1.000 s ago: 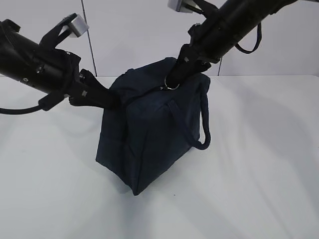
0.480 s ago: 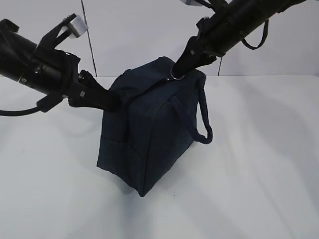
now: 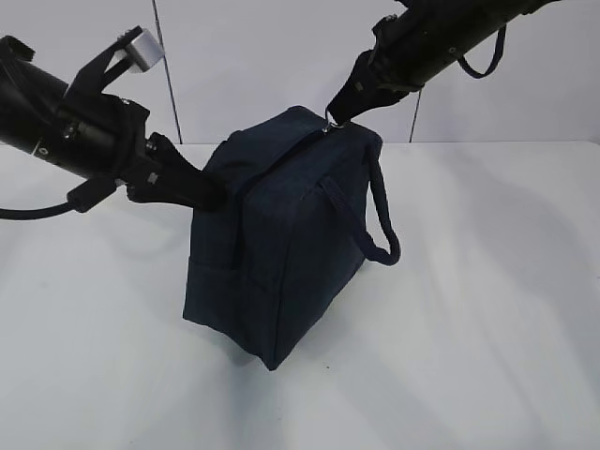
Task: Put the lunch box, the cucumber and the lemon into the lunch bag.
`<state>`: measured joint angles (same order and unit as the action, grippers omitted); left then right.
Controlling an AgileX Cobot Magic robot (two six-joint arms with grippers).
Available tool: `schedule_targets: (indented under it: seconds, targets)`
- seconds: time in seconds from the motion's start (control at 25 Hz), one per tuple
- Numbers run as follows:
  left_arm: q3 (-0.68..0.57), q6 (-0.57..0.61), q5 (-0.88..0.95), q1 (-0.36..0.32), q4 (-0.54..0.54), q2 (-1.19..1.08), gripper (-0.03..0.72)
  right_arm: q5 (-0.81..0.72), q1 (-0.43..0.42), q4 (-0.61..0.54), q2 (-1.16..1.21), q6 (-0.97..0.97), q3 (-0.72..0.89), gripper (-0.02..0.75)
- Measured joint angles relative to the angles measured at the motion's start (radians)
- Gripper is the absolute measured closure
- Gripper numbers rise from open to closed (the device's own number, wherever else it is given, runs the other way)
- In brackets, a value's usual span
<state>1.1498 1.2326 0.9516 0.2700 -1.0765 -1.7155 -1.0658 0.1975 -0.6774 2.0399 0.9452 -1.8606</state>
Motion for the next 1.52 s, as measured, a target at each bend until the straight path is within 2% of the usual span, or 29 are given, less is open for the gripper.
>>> schedule_targets:
  seconds: [0.36, 0.76, 1.12, 1.52]
  targets:
    - [0.000, 0.007, 0.004, 0.000, 0.000, 0.000, 0.684, 0.095, -0.016, 0.009, 0.002, 0.023, 0.000, 0.730]
    - [0.000, 0.017, 0.008, 0.000, 0.006, 0.000, 0.683, 0.160, -0.036, -0.043, 0.076, 0.074, -0.010, 0.730]
    - [0.000, 0.020, -0.008, 0.000, 0.016, 0.000, 0.683, 0.155, -0.086, -0.154, 0.144, 0.108, -0.069, 0.730]
    - [0.000, 0.022, -0.012, 0.000, 0.043, 0.000, 0.683, 0.155, -0.096, -0.223, 0.222, 0.153, -0.071, 0.730]
